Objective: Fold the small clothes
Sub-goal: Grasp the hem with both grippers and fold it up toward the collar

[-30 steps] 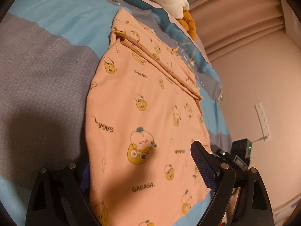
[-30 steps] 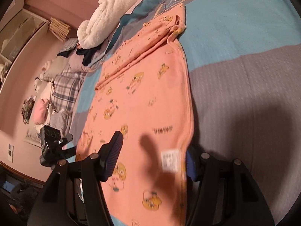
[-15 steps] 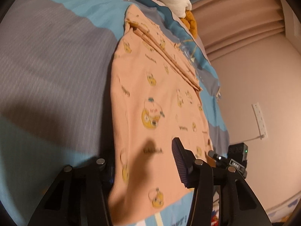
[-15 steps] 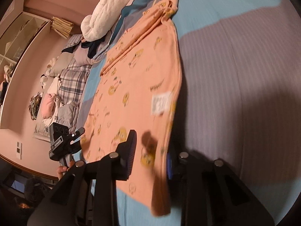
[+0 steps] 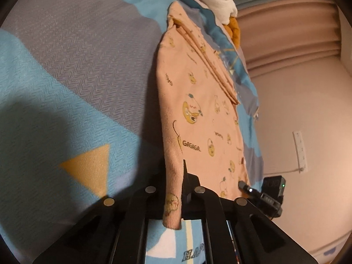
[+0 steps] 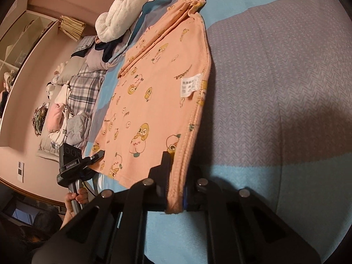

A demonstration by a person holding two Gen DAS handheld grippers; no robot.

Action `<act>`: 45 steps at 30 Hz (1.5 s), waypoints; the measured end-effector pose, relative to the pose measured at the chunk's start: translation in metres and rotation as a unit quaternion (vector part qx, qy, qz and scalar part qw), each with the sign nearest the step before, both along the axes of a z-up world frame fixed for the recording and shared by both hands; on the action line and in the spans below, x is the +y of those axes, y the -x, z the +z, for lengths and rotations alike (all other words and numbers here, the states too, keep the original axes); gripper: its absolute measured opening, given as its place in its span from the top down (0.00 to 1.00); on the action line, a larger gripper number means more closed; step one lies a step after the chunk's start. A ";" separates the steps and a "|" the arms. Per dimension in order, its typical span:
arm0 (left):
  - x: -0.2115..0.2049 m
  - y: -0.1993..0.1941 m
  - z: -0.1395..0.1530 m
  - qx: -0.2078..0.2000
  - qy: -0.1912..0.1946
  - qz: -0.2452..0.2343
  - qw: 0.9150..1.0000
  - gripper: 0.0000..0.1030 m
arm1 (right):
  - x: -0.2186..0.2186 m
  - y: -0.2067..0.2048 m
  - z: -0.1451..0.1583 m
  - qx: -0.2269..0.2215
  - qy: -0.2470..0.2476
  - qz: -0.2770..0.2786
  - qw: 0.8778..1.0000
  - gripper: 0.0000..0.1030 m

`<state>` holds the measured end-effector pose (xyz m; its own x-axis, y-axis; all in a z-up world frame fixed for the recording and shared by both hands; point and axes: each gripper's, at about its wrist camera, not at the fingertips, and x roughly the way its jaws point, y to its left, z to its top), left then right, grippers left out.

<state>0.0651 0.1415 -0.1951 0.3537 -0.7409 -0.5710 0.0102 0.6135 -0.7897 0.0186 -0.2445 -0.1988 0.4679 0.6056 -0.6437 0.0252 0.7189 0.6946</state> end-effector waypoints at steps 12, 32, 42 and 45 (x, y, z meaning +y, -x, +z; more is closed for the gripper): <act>-0.016 -0.013 0.032 -0.058 0.031 0.001 0.998 0.96 | 0.003 0.002 0.018 -0.054 -0.053 -0.003 0.997 0.92; -0.033 -0.034 0.064 -0.107 0.029 -0.001 0.994 0.96 | 0.008 -0.007 0.058 -0.101 -0.062 0.009 0.993 0.92; -0.037 -0.055 0.074 -0.128 0.050 0.000 0.991 0.96 | 0.010 -0.025 0.084 -0.144 -0.054 0.012 0.988 0.92; -0.038 -0.064 0.080 -0.136 0.052 -0.002 0.989 0.96 | 0.006 -0.033 0.095 -0.160 -0.052 0.007 0.986 0.92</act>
